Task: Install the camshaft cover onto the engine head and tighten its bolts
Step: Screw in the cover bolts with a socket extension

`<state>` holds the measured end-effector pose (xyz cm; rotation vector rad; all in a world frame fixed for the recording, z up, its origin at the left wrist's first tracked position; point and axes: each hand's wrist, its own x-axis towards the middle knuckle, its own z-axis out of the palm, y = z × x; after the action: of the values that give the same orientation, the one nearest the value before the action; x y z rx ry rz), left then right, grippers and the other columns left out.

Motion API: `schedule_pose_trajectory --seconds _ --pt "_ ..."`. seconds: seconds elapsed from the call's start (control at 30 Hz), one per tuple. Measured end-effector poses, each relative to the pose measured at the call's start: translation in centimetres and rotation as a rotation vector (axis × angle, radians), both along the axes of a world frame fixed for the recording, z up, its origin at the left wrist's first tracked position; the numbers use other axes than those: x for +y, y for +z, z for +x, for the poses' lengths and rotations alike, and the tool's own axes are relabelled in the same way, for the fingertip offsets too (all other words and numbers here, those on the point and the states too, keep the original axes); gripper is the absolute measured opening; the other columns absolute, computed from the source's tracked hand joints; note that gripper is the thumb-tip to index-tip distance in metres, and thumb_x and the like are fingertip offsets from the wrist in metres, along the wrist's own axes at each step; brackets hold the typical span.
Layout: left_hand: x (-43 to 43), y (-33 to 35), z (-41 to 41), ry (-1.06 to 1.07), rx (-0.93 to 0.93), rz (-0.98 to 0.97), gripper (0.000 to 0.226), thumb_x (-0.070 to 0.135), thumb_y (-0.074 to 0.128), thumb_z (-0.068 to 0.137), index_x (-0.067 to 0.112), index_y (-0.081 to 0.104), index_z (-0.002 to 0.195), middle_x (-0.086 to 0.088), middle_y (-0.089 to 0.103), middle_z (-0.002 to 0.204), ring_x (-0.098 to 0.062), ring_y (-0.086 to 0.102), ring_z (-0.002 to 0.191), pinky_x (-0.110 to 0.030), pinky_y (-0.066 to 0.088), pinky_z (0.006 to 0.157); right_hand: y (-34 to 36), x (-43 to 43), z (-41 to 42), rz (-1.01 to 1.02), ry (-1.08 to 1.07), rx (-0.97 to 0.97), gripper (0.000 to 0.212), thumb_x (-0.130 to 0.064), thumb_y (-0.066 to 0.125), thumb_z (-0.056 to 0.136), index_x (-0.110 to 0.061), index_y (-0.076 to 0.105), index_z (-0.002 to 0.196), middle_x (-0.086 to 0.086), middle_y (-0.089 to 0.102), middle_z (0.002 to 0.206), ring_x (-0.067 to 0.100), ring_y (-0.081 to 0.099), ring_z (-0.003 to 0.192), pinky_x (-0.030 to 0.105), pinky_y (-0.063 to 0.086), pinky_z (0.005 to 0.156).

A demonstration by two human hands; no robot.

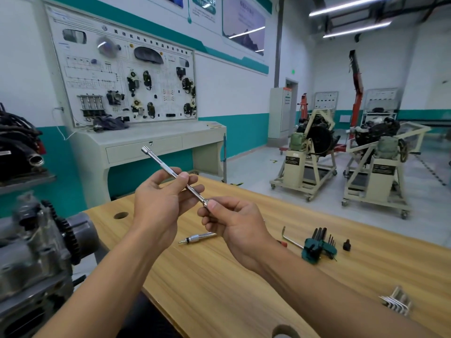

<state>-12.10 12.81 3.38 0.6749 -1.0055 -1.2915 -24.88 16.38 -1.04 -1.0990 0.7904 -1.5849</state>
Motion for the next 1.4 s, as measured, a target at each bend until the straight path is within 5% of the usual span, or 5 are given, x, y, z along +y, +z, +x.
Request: schedule_pose_trajectory --seconds 0.73,0.93,1.17,1.33,1.4 --pt "4.7 8.7 18.7 0.404 -0.238 -0.182 0.007 0.007 0.059 0.098 0.013 0.062 0.098 -0.007 0.075 0.078 -0.022 0.074 0.064 -0.028 0.058 0.051 7.1 -1.9 19.1 -0.299 0.527 -0.039 0.016 0.006 0.059 0.093 -0.007 0.051 0.098 0.012 0.070 0.067 0.019 0.065 0.055 0.025 0.056 0.057" --pt "5.3 8.2 23.5 0.513 -0.561 -0.219 0.005 0.008 0.063 0.096 0.012 0.064 0.095 -0.013 0.077 0.083 -0.025 0.074 0.065 -0.037 0.062 0.061 7.7 -4.0 22.0 -0.419 0.421 0.644 0.025 -0.020 0.069 0.092 -0.003 0.051 0.096 0.024 0.074 0.088 0.045 0.070 0.088 0.061 0.053 0.087" --pt "5.2 6.5 25.4 0.407 -0.798 -0.316 0.005 0.012 0.066 0.094 0.015 0.066 0.099 -0.009 0.079 0.085 -0.027 0.077 0.074 -0.037 0.063 0.066 10.4 -5.7 21.0 -0.545 0.395 0.625 0.010 -0.025 0.062 0.097 -0.025 0.072 0.095 -0.006 0.077 0.091 0.001 0.070 0.085 0.014 0.050 0.070" --pt "5.3 5.2 25.7 0.410 -0.821 -0.357 0.014 0.011 0.066 0.094 0.014 0.067 0.107 -0.009 0.079 0.085 -0.024 0.077 0.076 -0.036 0.063 0.067 11.0 -5.3 23.1 -0.661 0.409 0.652 0.021 -0.018 0.054 0.102 -0.009 0.073 0.104 0.013 0.075 0.096 0.024 0.072 0.093 0.034 0.059 0.085" --pt "5.4 4.5 25.6 0.410 -0.809 -0.358 0.018 0.006 0.066 0.094 0.011 0.067 0.111 -0.010 0.078 0.085 -0.026 0.076 0.074 -0.034 0.062 0.065 10.9 -5.5 23.7 -0.685 0.411 0.628 0.018 -0.014 0.055 0.101 -0.017 0.073 0.100 0.004 0.076 0.095 0.018 0.072 0.093 0.030 0.059 0.083"
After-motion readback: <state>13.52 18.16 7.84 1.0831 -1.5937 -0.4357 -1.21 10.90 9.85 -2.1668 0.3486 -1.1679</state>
